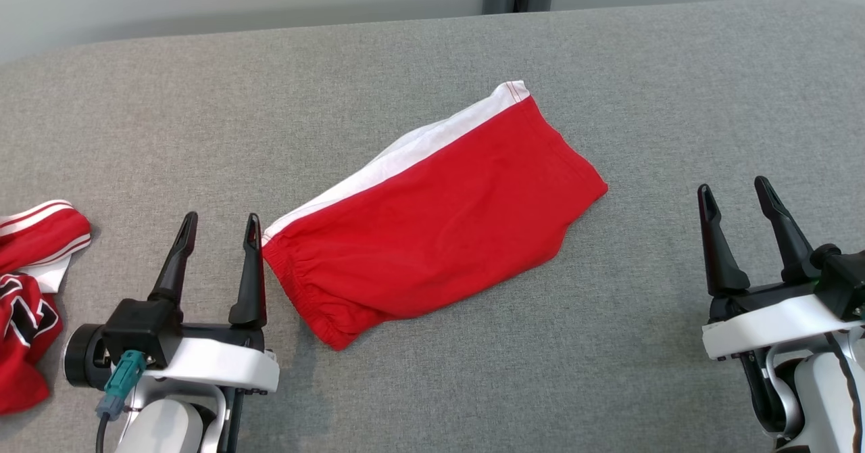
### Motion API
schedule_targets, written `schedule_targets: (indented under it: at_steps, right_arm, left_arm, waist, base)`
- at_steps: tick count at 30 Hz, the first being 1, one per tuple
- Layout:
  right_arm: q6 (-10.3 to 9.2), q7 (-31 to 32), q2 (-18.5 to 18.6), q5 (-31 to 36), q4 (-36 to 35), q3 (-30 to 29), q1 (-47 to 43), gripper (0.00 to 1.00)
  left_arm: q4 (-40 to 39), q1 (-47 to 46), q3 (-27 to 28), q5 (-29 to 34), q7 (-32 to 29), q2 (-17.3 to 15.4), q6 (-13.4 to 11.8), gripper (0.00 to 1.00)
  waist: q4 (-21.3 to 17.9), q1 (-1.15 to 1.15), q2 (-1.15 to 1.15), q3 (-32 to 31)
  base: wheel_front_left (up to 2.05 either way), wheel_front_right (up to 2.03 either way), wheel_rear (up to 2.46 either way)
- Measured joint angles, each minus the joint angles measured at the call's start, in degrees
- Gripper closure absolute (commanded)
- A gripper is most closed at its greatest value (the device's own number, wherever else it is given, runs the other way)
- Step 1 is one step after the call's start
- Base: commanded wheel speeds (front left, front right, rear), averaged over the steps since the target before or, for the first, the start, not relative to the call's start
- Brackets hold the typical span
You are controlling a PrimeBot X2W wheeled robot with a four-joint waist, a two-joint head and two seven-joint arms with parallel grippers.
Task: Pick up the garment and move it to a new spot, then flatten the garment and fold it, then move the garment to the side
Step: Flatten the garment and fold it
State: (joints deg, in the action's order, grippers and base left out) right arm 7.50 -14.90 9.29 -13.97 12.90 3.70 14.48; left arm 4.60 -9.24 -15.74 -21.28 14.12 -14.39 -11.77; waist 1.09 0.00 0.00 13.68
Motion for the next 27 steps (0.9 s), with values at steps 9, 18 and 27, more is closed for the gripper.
schedule_targets:
  at_steps: [9, 18, 27]
  right_arm:
    - [0.0, 0.8, -0.3, 0.0, -0.4, 0.5, 0.6, 0.0]
    - [0.0, 3.6, 4.1, -0.9, 3.3, 2.9, 8.7, 0.0]
    - [0.0, 5.9, 7.0, -4.1, 19.4, 12.8, 21.2, 0.0]
  left_arm:
    - [-0.8, 0.3, -0.7, -0.1, -0.8, 0.0, -0.4, 0.0]
    - [-1.4, -1.5, -1.4, -0.3, -1.0, 0.3, -0.5, 0.0]
    - [-0.2, -5.3, -3.1, -0.2, -0.6, 2.5, 0.2, 0.0]
  waist:
    - [0.8, 0.0, 0.0, 0.4]
    - [2.2, 0.0, 0.0, 2.2]
    - [6.2, 0.0, 0.0, 6.2]
  base:
    - [0.0, 0.0, 0.0]
    - [0.0, 0.0, 0.0]
    - [0.0, 0.0, 0.0]
